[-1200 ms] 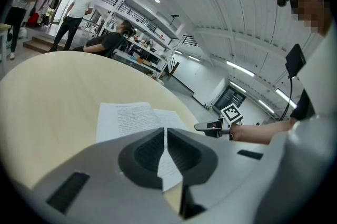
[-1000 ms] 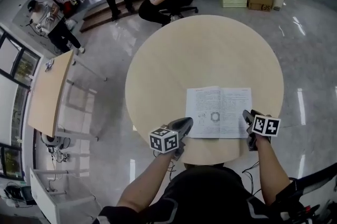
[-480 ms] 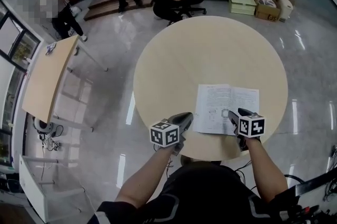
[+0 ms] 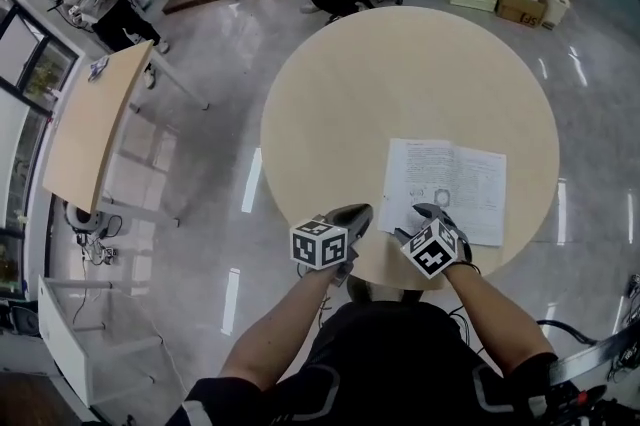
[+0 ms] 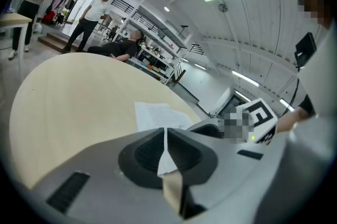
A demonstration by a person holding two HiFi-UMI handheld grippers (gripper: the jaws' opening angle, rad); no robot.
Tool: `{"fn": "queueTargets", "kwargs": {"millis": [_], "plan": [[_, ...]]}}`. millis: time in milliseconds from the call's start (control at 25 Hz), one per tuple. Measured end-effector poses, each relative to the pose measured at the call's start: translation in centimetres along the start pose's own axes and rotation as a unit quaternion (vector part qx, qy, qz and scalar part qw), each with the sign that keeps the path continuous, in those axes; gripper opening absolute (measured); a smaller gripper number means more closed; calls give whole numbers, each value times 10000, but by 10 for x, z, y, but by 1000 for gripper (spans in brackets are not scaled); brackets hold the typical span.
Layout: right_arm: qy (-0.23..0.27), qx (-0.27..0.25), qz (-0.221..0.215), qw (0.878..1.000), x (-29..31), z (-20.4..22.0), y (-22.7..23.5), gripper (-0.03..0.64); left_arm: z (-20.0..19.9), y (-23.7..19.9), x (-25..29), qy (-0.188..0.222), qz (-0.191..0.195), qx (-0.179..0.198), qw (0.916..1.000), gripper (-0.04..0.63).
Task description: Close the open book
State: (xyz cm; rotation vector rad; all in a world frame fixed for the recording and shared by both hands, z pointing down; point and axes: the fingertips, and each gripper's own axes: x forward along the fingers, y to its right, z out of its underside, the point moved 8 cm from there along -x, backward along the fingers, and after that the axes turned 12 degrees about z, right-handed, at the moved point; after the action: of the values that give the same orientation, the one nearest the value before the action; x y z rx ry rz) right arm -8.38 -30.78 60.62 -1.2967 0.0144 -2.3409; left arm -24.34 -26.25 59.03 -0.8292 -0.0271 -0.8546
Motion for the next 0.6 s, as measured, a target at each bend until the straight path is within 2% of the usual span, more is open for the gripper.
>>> {"fn": "queueTargets", "kwargs": {"millis": [120, 280, 440, 600], "plan": [[-109, -885, -51, 9960, 12, 2, -23, 250, 3, 0, -6, 14, -21, -31, 10000, -6], [-144, -1857, -15, 9825, 26, 11, -42, 250, 12, 0, -14, 79, -57, -142, 9999, -6], [-91, -2280, 82, 9736, 36, 15, -47, 249, 22, 0, -17, 89, -89, -233, 9996, -6], [-17, -2306, 47, 9730, 39, 13, -45, 248, 25, -2, -19, 127, -88, -278, 9995, -6]]}}
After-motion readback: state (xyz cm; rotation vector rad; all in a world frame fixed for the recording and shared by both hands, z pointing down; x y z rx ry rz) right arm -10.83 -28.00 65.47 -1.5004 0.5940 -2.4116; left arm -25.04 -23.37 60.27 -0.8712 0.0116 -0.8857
